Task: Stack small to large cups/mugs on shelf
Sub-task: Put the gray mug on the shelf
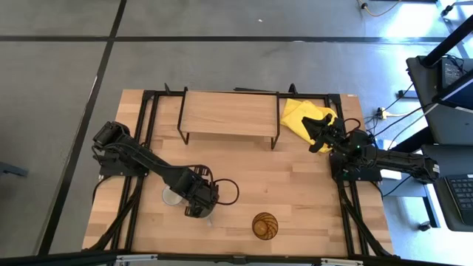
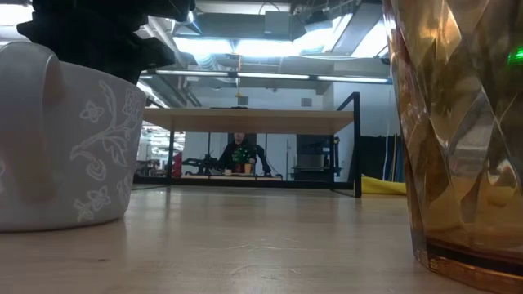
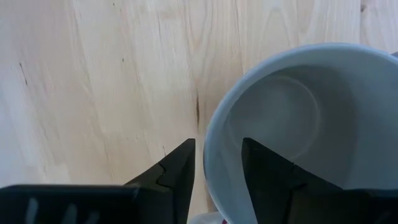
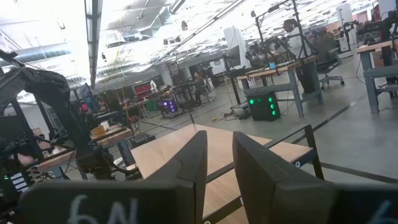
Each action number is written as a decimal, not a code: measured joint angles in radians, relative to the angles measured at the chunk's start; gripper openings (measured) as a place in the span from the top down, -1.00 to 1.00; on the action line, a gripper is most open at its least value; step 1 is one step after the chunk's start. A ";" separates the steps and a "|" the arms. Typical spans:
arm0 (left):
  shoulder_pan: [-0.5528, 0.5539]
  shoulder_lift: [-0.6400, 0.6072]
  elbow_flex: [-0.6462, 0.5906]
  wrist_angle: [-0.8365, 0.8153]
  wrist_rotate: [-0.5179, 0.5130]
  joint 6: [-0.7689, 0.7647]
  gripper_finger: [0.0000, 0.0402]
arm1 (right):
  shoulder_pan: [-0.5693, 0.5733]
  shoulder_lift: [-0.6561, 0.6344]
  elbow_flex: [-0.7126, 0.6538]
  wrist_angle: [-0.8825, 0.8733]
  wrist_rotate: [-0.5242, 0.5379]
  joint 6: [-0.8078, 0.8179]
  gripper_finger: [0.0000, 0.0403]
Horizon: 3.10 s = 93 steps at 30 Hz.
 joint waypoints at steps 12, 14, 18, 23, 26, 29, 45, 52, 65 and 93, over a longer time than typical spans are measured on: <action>-0.005 0.000 0.000 0.041 0.000 -0.037 0.37 | 0.000 0.000 0.000 0.000 0.000 -0.001 0.61; -0.005 0.000 0.000 0.046 -0.001 -0.046 0.37 | 0.000 0.000 0.000 0.000 0.000 -0.001 0.61; -0.005 0.000 0.000 0.046 -0.001 -0.047 0.37 | 0.000 0.000 0.000 0.000 0.000 -0.001 0.61; -0.005 0.000 0.000 0.046 -0.001 -0.047 0.37 | 0.000 0.000 0.000 0.000 0.000 -0.001 0.61; -0.005 0.000 0.000 0.046 -0.023 -0.046 0.37 | 0.000 0.000 0.000 0.000 0.000 0.000 0.61; -0.005 0.000 0.000 0.046 -0.052 -0.044 0.37 | 0.000 0.000 0.000 0.000 0.000 -0.001 0.61; -0.011 0.000 0.000 0.045 -0.037 -0.021 0.37 | 0.000 0.000 0.000 0.000 0.000 0.000 0.61; -0.009 0.000 0.000 0.044 -0.040 -0.017 0.37 | 0.000 0.000 0.000 0.000 0.000 -0.001 0.61; -0.028 0.000 0.000 0.033 -0.008 0.009 0.45 | 0.000 0.000 0.000 0.000 0.000 0.000 0.61; 0.031 0.001 0.009 0.011 0.123 0.011 0.96 | 0.000 0.000 0.000 0.000 0.000 0.000 0.61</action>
